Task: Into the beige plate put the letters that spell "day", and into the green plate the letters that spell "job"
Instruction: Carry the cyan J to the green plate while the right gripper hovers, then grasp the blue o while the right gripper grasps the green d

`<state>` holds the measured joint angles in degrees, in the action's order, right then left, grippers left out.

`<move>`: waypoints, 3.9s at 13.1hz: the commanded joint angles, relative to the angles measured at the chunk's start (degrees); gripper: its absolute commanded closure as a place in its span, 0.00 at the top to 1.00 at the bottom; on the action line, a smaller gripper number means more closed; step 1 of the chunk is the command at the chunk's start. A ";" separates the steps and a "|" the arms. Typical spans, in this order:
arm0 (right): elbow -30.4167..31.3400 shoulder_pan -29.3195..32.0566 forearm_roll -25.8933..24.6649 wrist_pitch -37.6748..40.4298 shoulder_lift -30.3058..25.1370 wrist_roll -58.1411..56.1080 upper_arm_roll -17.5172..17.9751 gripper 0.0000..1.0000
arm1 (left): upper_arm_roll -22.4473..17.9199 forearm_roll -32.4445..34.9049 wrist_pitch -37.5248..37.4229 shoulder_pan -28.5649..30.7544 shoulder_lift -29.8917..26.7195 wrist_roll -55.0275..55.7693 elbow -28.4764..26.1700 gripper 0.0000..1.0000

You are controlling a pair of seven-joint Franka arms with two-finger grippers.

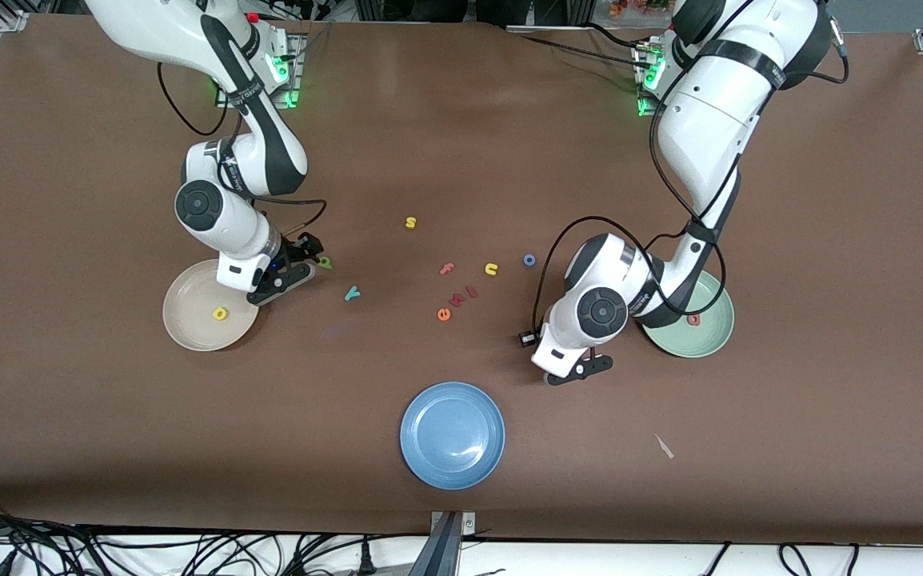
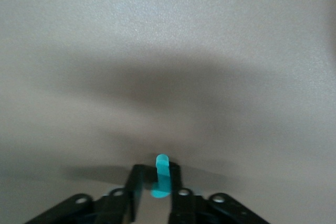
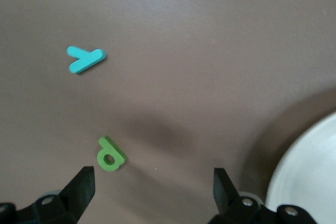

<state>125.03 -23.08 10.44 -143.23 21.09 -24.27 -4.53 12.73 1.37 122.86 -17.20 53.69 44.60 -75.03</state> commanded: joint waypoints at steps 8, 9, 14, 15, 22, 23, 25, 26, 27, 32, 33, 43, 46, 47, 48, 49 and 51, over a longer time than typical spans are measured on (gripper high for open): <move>4.69 -0.03 -0.42 -8.54 -1.84 -20.21 1.89 1.00 | -0.16 1.53 -2.17 0.67 -2.97 0.14 -0.82 0.00; 5.22 -0.47 -0.42 -9.08 -1.84 -20.21 2.24 1.00 | -0.16 1.53 -4.62 1.54 -3.93 -1.61 -0.47 0.00; 6.63 -2.58 -1.72 -8.47 -2.37 -22.48 2.42 1.00 | -0.07 1.53 -13.77 6.37 -8.16 -11.01 -0.99 0.00; 6.55 -2.50 -4.69 -8.38 -2.46 -24.84 2.33 1.00 | -0.07 1.53 -15.44 7.95 -9.03 -13.38 -1.08 0.00; 6.19 -2.50 -12.36 -8.38 -1.85 -25.57 2.24 1.00 | 0.45 1.36 -18.98 19.74 -12.91 -30.80 -9.32 0.00; 6.11 -2.50 -12.81 -8.47 -1.67 -25.39 2.33 1.00 | 0.45 1.44 -18.97 20.53 -12.91 -31.41 -9.86 0.00; 5.93 -2.50 -13.25 -8.47 -0.97 -25.65 2.33 1.00 | 0.37 1.44 -18.80 21.06 -12.38 -33.52 -10.75 0.00; 5.93 -2.58 -13.25 -8.47 -0.36 -25.66 2.42 1.00 | 0.45 1.44 -18.63 21.67 -11.86 -33.53 -10.75 0.04; 5.93 -2.58 -13.25 -8.73 0.17 -25.66 2.42 1.00 | 0.45 1.44 -18.54 21.85 -11.50 -33.53 -10.75 0.31; 5.84 -3.55 -13.16 -9.43 0.62 -25.22 2.51 1.00 | 0.45 1.18 -18.62 21.42 -11.59 -33.53 -10.57 1.00; 5.84 -3.55 -13.16 -10.04 0.96 -25.13 2.51 1.00 | 0.45 1.18 -18.80 21.16 -11.76 -33.53 -10.57 1.00; 5.23 -4.16 -13.16 -11.28 2.99 -25.22 2.51 0.92 | 9.06 0.39 -20.21 20.71 -24.05 -26.59 -18.20 1.00; 4.96 -4.17 -13.25 -11.28 3.34 -25.22 2.51 0.83 | 13.62 0.39 -16.62 20.71 -26.96 -18.88 -24.87 1.00; 4.96 -4.17 -13.25 -11.28 3.34 -25.22 2.51 0.79 | 15.81 -0.13 -13.56 21.32 -27.23 -16.94 -27.25 1.00; 4.88 -4.17 -13.16 -11.28 3.34 -25.22 2.51 0.77 | 17.49 -3.71 -10.48 21.33 -27.23 -14.83 -28.75 1.00; 4.88 -4.17 -13.25 -11.28 3.34 -25.22 2.51 0.75 | 18.03 -4.70 -6.80 20.63 -27.32 -12.37 -30.85 1.00; 4.70 -4.17 -13.16 -11.19 3.34 -25.22 2.51 0.70 | 21.01 -4.53 1.89 20.54 -28.98 -10.42 -37.61 1.00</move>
<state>129.89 -27.10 -2.03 -153.94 24.24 -49.32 -2.01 32.09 -1.65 117.85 2.94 28.71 32.51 -104.96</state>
